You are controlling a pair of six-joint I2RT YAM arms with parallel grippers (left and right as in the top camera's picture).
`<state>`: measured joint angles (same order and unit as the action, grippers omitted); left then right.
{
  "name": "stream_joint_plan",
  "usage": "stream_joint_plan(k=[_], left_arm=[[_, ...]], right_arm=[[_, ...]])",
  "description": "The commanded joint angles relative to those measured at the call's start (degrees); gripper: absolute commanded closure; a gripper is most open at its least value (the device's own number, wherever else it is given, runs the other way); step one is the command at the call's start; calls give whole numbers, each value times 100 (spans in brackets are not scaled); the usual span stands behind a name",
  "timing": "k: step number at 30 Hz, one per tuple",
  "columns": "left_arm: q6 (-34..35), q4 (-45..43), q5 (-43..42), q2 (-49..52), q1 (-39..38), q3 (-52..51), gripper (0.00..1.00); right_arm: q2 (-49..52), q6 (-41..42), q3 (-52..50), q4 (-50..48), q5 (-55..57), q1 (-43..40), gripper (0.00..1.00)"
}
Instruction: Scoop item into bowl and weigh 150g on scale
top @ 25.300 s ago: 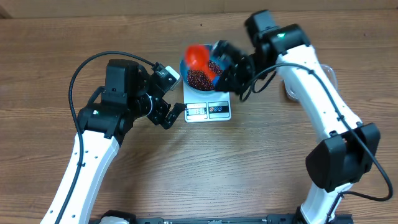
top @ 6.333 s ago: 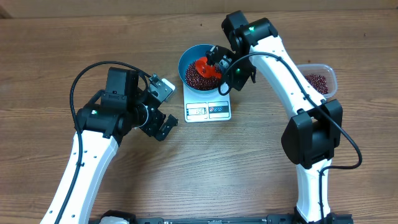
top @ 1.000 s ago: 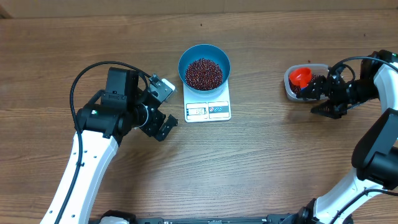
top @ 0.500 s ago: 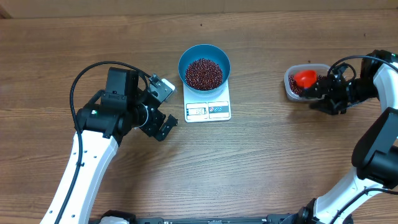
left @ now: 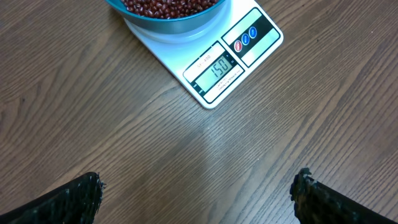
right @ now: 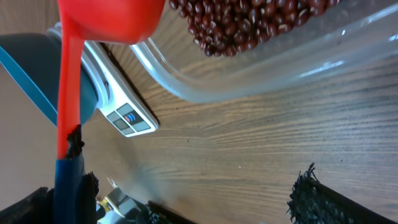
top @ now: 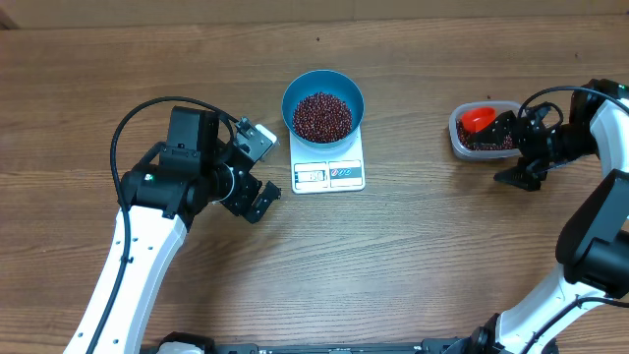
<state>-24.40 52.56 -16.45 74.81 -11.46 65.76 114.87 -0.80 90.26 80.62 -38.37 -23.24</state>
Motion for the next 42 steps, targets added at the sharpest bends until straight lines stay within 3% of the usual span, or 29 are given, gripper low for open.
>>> stream_joint_plan(k=[1,20,31,42], left_arm=[[-46,-7,15,13,42,17,0],[-46,-7,13,13,42,17,0],[-46,-7,15,13,42,17,0],[-46,-4,15,13,42,17,0]], right_arm=[[35,85,-22,-116,-31,-13,0],[35,299,-22,-688,-31,-7,0],[-20,291,229,-511,-31,-79,0],[-1169,297,1043,114,-31,-79,0]])
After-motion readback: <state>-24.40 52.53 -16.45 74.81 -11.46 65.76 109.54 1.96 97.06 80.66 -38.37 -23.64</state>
